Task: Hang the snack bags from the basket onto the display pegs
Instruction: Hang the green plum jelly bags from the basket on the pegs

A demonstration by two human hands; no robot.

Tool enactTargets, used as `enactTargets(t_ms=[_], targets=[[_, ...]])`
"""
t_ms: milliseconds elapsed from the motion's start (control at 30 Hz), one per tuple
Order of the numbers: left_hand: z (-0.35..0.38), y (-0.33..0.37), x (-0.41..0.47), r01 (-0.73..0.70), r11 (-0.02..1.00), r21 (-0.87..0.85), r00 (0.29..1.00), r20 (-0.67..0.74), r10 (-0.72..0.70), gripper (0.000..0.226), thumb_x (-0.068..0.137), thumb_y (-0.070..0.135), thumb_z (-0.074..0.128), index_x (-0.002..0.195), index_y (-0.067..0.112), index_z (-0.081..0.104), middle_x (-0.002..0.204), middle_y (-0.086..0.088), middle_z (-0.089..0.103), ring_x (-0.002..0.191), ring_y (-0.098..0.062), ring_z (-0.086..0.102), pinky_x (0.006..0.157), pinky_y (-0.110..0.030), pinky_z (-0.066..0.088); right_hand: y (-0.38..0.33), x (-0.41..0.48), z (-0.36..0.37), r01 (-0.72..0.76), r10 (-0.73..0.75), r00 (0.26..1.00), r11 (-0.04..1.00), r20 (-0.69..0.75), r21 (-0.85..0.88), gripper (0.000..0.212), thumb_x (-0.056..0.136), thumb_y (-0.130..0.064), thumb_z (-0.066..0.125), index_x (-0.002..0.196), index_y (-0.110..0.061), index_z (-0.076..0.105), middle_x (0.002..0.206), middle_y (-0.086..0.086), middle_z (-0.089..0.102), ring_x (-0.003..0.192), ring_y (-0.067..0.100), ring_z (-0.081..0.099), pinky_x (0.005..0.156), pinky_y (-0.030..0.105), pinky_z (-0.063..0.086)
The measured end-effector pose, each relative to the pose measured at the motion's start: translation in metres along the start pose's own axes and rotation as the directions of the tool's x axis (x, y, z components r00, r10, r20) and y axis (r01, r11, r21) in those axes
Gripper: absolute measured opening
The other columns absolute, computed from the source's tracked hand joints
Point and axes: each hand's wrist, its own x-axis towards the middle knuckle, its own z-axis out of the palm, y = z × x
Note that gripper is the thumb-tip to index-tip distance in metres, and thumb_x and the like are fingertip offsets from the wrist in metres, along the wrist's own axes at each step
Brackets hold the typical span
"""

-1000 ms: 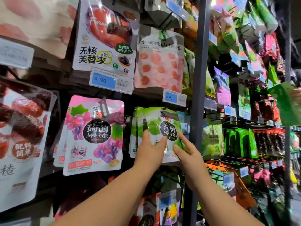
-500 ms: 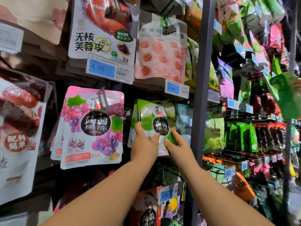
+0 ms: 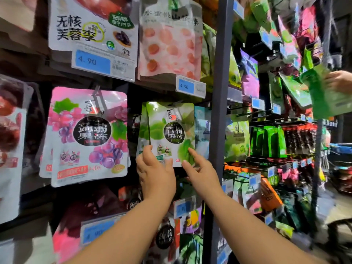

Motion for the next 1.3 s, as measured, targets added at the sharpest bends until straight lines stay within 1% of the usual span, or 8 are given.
enactTargets(t_ms=[100,200,267,433,667,800,1000,1300], targets=[[0.004,-0.004,-0.02,-0.111,0.991,0.081,0.985,-0.126,0.121,0.055,0.089,0.02,0.065,0.137,0.01,0.039,0.145,-0.014,0.03,0.13,-0.035,0.029,0.103,-0.048,0.03,0.001,-0.021,-0.01,-0.008,0.008,1.0,0.998,-0.001,-0.065,0.045,0.095,-0.037,0.062,0.138,-0.03,0.056,0.112,0.004,0.065,0.078,0.01,0.067,0.085,0.04,0.057],[0.008,-0.006,-0.045,-0.188,0.981,0.053,0.976,-0.1,0.193,0.043,0.088,0.017,0.067,0.126,0.007,0.049,0.138,-0.016,0.04,0.125,-0.035,0.035,0.101,-0.045,0.03,0.004,-0.053,-0.029,0.062,-0.062,0.998,0.992,0.001,-0.106,0.025,0.096,-0.03,0.06,0.12,-0.024,0.068,0.108,-0.005,0.062,0.082,0.001,0.062,0.086,0.03,0.055],[0.012,-0.011,-0.064,-0.292,0.956,0.01,0.956,-0.028,0.292,0.034,0.088,0.016,0.066,0.117,0.006,0.052,0.125,-0.015,0.048,0.116,-0.033,0.04,0.099,-0.037,0.028,0.007,-0.077,-0.047,0.098,-0.1,0.995,0.986,-0.007,-0.132,0.017,0.097,-0.023,0.06,0.108,-0.018,0.072,0.099,-0.015,0.057,0.088,-0.003,0.058,0.085,0.02,0.05],[0.042,-0.035,-0.143,-0.314,0.936,-0.157,0.867,0.354,0.35,0.019,0.09,0.016,0.064,0.101,0.019,0.048,0.096,0.007,0.045,0.093,-0.018,0.042,0.076,-0.021,0.025,0.062,-0.142,-0.108,-0.018,0.057,0.993,0.935,0.102,-0.354,0.021,0.096,-0.026,0.06,0.093,-0.01,0.073,0.081,-0.006,0.058,0.079,0.011,0.056,0.071,0.03,0.043],[0.097,-0.079,-0.254,-0.249,0.961,-0.124,0.42,0.88,0.222,0.01,0.095,0.034,0.056,0.1,0.027,0.051,0.081,0.011,0.051,0.087,-0.019,0.051,0.075,-0.035,0.043,0.143,-0.257,-0.227,-0.212,0.524,0.814,0.671,0.251,-0.711,0.013,0.092,-0.027,0.069,0.102,-0.022,0.075,0.096,-0.01,0.062,0.097,0.011,0.058,0.078,0.021,0.042],[0.102,-0.084,-0.287,-0.481,0.877,-0.004,0.217,0.968,0.123,0.029,0.096,0.055,0.041,0.104,0.03,0.052,0.102,0.006,0.064,0.102,-0.024,0.059,0.084,-0.037,0.048,0.161,-0.303,-0.275,-0.177,0.73,0.631,0.467,0.265,-0.866,0.034,0.088,-0.041,0.072,0.119,-0.027,0.069,0.115,-0.005,0.059,0.112,0.012,0.054,0.089,0.019,0.038],[0.106,-0.084,-0.291,-0.623,0.78,0.066,0.13,0.991,0.019,0.043,0.096,0.063,0.029,0.103,0.029,0.054,0.107,0.003,0.067,0.102,-0.024,0.059,0.083,-0.034,0.046,0.18,-0.32,-0.283,-0.212,0.789,0.599,0.323,0.138,-0.923,0.079,0.065,-0.081,0.062,0.133,-0.041,0.054,0.127,-0.012,0.051,0.124,0.014,0.046,0.103,0.039,0.042],[0.105,-0.08,-0.292,-0.627,0.774,0.092,0.109,0.994,-0.03,0.042,0.097,0.061,0.029,0.104,0.029,0.055,0.105,0.003,0.067,0.1,-0.024,0.059,0.08,-0.033,0.045,0.18,-0.319,-0.283,-0.291,0.82,0.554,0.032,-0.141,-0.956,0.102,0.059,-0.091,0.058,0.142,-0.032,0.042,0.136,-0.002,0.055,0.127,0.024,0.051,0.098,0.04,0.041]])
